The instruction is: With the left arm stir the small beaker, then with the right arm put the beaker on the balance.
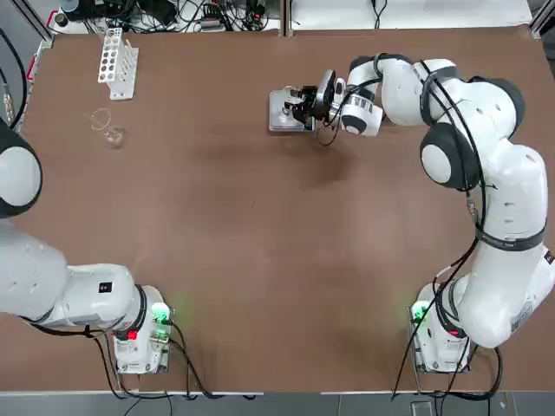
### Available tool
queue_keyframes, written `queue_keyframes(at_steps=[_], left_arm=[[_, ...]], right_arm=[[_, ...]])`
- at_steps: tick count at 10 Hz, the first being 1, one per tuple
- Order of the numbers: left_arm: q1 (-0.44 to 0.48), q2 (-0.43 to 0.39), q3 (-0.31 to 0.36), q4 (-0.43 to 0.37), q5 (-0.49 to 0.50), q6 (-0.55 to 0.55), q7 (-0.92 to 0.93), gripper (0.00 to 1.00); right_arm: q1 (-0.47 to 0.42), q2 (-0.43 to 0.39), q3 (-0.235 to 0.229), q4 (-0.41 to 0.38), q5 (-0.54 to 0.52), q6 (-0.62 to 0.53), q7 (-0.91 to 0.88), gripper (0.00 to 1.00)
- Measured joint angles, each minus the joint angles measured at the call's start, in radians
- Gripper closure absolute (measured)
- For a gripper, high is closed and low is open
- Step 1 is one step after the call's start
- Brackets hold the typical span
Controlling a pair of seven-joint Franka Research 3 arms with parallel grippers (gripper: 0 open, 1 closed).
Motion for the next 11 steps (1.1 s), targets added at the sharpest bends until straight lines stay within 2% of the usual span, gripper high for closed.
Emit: queue_keyframes(at_steps=[4, 11], left_arm=[[0.000, 0.000, 0.001, 0.000, 0.000, 0.000, 0.000, 0.00], [0.000, -0.006, -0.002, 0.001, 0.000, -0.001, 0.011, 0.00]], right_arm=[[0.000, 0.052, 0.000, 0.059, 0.000, 0.016, 0.003, 0.42], [-0.011, 0.086, -0.002, 0.090, 0.000, 0.021, 0.003, 0.42]])
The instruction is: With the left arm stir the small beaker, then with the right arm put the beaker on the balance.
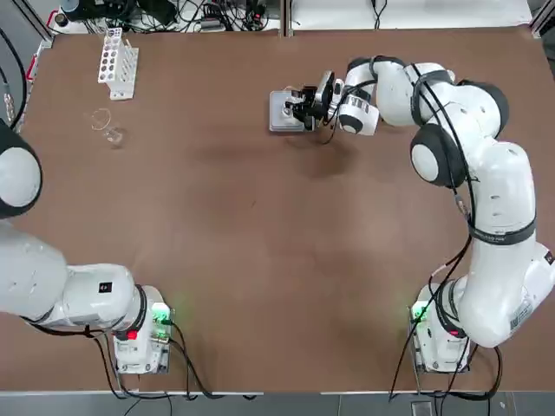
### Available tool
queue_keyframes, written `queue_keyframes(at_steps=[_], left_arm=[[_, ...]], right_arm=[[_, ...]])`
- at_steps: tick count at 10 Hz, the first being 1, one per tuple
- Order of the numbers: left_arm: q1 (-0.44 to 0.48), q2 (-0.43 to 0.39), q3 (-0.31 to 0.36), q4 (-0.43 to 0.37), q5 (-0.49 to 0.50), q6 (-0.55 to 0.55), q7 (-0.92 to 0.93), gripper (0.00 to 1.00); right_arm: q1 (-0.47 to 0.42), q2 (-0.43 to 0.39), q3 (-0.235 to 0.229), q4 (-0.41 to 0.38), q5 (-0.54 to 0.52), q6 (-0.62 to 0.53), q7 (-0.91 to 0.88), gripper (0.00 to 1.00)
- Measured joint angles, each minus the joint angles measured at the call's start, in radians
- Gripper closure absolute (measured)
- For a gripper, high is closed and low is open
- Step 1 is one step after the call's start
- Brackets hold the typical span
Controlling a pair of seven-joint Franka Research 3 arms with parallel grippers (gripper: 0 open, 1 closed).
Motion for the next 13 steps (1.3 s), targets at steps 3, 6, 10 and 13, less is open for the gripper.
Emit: queue_keyframes(at_steps=[3, 6, 10, 13], left_arm=[[0.002, -0.006, 0.003, 0.000, 0.000, -0.001, 0.000, 0.00], [0.009, -0.006, 0.003, 0.000, 0.000, -0.001, 0.000, 0.00], [0.010, -0.006, 0.003, 0.000, 0.000, -0.001, 0.000, 0.00], [0.013, -0.006, 0.004, 0.000, 0.000, -0.001, 0.000, 0.00]], right_arm=[[0.000, 0.001, 0.000, 0.004, 0.000, 0.000, 0.004, 0.30], [-0.002, 0.001, 0.000, 0.004, 0.000, 0.001, 0.006, 0.00], [-0.007, 0.001, 0.000, -0.008, 0.000, 0.020, 0.032, 0.00], [-0.019, -0.012, 0.000, -0.026, 0.000, 0.019, 0.046, 0.00]])
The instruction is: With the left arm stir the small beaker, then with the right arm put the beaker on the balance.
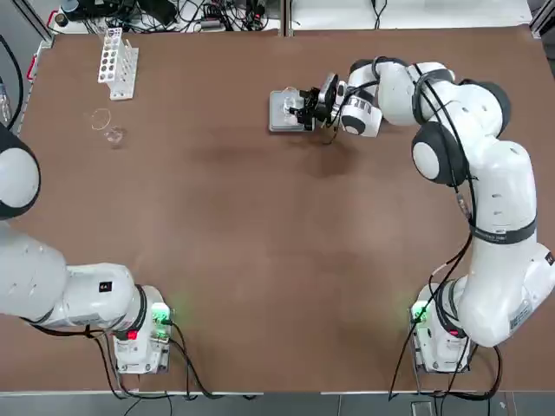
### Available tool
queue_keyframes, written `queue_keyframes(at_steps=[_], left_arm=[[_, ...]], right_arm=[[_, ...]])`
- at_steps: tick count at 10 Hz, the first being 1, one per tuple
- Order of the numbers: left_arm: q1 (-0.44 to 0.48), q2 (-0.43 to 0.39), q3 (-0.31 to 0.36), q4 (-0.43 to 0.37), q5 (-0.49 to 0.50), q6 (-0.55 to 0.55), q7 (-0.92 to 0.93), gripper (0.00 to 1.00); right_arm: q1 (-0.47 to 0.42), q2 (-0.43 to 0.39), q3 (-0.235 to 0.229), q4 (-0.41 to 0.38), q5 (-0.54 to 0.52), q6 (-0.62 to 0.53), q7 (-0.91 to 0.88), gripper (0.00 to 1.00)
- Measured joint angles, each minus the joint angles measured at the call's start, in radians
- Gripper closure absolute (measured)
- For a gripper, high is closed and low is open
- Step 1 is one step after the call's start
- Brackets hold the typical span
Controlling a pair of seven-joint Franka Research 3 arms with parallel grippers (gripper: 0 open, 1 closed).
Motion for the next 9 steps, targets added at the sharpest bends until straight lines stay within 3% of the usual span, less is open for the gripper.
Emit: queue_keyframes(at_steps=[6, 9], left_arm=[[0.000, 0.000, 0.000, 0.000, 0.000, 0.000, 0.000, 0.00], [0.000, 0.000, 0.000, 0.000, 0.000, 0.000, 0.000, 0.00]], right_arm=[[-0.028, -0.119, 0.000, -0.044, 0.000, 0.020, 0.076, 0.00], [-0.028, -0.172, 0.013, -0.055, 0.000, 0.130, 0.076, 0.00]])
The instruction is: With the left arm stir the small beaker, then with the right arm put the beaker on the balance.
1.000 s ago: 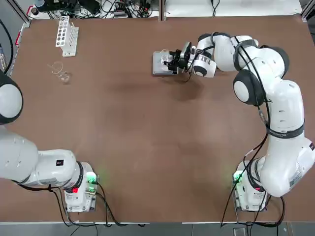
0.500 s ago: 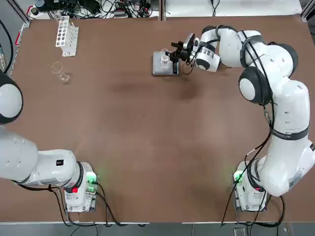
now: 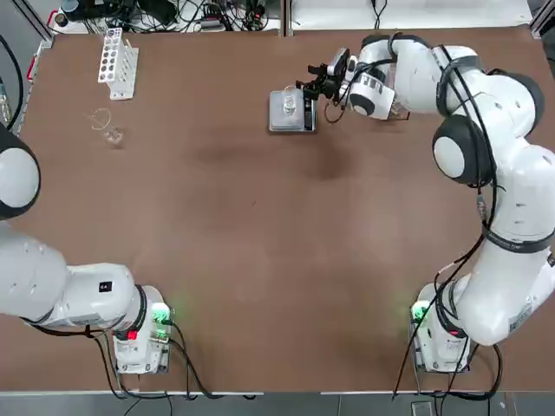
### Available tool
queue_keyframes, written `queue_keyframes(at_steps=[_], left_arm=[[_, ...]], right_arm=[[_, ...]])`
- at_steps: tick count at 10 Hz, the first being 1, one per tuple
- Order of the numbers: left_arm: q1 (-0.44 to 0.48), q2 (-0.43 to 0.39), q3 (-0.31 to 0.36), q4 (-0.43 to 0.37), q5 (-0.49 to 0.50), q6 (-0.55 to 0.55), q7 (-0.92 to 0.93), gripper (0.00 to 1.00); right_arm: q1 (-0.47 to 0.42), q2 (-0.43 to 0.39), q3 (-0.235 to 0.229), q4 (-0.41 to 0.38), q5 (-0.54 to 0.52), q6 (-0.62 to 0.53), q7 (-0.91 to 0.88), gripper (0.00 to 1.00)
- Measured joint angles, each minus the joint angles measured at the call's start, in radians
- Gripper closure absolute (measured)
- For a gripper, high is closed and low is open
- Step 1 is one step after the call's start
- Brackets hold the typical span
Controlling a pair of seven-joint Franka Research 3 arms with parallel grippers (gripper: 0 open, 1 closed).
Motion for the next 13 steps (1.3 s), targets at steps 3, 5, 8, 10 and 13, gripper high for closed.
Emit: queue_keyframes(at_steps=[3, 5, 8, 10, 13], left_arm=[[0.000, 0.000, 0.000, 0.000, 0.000, 0.000, 0.000, 0.00], [0.000, 0.000, 0.000, 0.000, 0.000, 0.000, 0.000, 0.00], [0.000, 0.000, 0.000, 0.000, 0.000, 0.000, 0.000, 0.00], [0.000, 0.000, 0.000, 0.000, 0.000, 0.000, 0.000, 0.00], [0.000, 0.000, 0.000, 0.000, 0.000, 0.000, 0.000, 0.00]], right_arm=[[0.000, -0.044, 0.007, -0.002, -0.128, 0.102, 0.034, 0.00], [0.000, -0.083, 0.007, -0.002, -0.288, 0.179, 0.132, 0.00], [0.004, -0.126, 0.009, 0.001, -0.517, 0.268, 0.390, 0.00], [0.008, -0.154, 0.010, 0.005, -0.701, 0.310, 0.622, 0.00], [0.008, -0.173, 0.006, 0.004, -0.907, 0.329, 0.876, 0.00]])
